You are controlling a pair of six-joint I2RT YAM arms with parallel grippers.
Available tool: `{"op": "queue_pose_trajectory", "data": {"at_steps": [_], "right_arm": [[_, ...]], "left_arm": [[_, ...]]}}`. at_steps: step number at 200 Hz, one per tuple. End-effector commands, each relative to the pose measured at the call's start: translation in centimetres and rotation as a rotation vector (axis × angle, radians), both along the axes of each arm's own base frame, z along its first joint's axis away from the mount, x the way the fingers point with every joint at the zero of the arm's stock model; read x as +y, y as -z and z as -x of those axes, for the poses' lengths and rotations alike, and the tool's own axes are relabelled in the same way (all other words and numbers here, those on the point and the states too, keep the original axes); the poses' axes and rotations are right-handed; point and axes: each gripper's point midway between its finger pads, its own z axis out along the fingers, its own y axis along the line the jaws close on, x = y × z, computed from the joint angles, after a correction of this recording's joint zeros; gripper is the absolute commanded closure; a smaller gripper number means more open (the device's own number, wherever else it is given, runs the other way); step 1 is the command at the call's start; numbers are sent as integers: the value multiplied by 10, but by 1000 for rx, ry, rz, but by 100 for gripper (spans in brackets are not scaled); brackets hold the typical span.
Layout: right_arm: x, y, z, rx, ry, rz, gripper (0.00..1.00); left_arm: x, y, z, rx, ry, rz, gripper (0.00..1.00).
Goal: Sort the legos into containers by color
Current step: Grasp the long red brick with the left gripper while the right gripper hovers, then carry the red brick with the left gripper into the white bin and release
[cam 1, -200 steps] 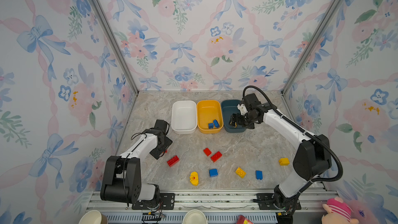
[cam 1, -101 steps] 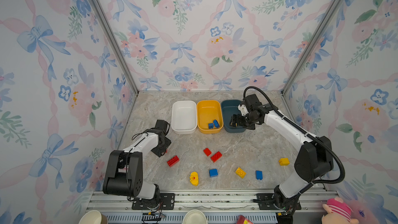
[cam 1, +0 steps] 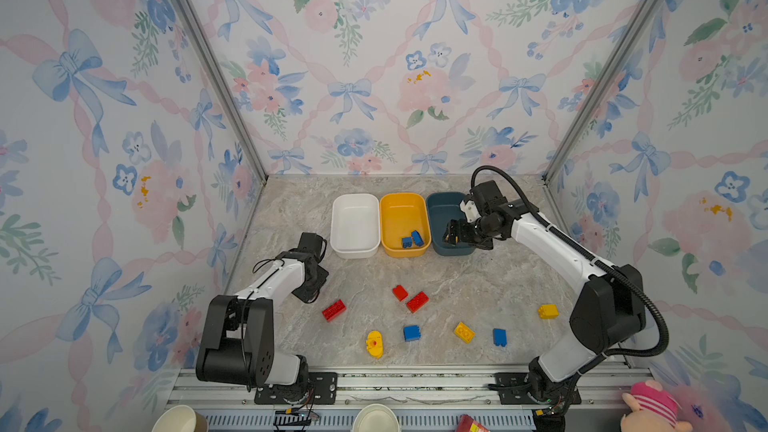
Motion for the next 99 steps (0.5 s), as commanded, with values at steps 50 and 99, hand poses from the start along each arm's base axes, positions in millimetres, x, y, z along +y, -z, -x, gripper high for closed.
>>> {"op": "queue_pose_trajectory", "data": {"at_steps": [50,99], "right_arm": [[-5,-6,13,-2,13,-4,10],[-7,-8,18,-5,21,-7,10]], "left_arm": [[-4,-26,3,-102,33,-21,92],[-20,-87,-32,-284,163,-97,95]]}}
